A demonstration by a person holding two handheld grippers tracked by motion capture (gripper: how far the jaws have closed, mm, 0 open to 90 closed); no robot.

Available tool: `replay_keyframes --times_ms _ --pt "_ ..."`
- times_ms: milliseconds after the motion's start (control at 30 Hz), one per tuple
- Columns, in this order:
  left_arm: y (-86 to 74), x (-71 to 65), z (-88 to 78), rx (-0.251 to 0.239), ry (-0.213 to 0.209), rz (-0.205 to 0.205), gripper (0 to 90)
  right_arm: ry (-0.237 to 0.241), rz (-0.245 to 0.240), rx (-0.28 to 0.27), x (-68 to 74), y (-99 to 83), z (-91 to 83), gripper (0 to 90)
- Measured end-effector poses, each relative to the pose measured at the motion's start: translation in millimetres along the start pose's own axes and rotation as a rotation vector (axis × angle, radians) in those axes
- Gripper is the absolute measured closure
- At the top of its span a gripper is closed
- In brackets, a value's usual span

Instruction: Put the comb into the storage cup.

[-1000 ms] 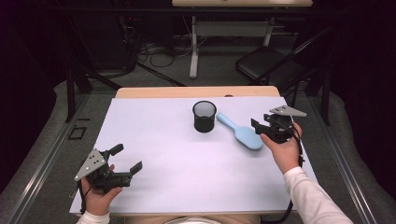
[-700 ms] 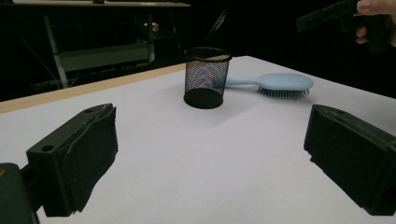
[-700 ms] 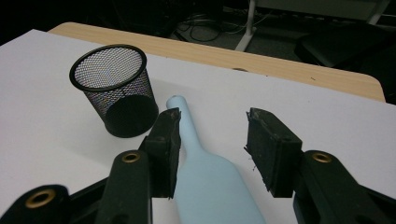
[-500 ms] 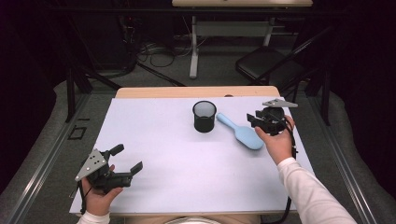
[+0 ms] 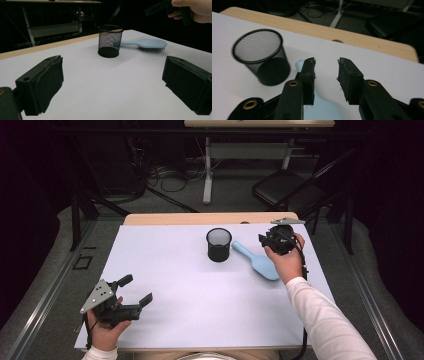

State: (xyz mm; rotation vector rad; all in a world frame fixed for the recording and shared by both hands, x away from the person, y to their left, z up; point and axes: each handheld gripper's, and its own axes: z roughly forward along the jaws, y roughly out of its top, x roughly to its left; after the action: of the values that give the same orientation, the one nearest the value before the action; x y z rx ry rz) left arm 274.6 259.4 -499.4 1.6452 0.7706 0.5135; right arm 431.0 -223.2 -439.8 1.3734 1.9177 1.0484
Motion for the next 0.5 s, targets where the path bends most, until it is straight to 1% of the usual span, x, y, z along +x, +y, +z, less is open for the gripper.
replay_keyframes --times_ms 100,133,167,233,267,367,400,500 --pt "0.0 0.1 -0.1 0.000 0.000 -0.001 3.6 -0.011 -0.003 -0.006 0.6 1.5 3.5 67.8" --pt "0.0 0.3 -0.2 0.002 0.000 -0.001 3.6 -0.001 0.012 0.007 0.6 2.3 5.6 68.0" --pt "0.0 0.4 -0.3 0.003 0.000 0.000 3.7 -0.006 0.009 0.012 0.1 2.8 7.8 68.0" --pt "0.0 0.5 -0.3 0.002 0.000 0.000 3.7 -0.017 0.023 0.030 -2.2 4.3 14.1 67.1" --pt "0.0 0.5 -0.4 0.000 0.001 0.003 3.8 -0.028 0.024 0.031 -3.1 4.8 16.0 67.1" --pt "0.1 0.5 -0.5 0.000 0.001 0.004 3.9 -0.030 0.033 0.035 -4.8 5.8 20.0 68.2" --pt "0.1 0.5 -0.5 0.000 0.000 0.003 3.9 -0.028 0.054 0.043 -6.6 6.8 23.5 69.0" --pt "-0.1 0.7 -0.3 0.001 -0.001 -0.001 3.9 -0.026 0.065 0.045 -8.7 7.9 26.9 69.4"
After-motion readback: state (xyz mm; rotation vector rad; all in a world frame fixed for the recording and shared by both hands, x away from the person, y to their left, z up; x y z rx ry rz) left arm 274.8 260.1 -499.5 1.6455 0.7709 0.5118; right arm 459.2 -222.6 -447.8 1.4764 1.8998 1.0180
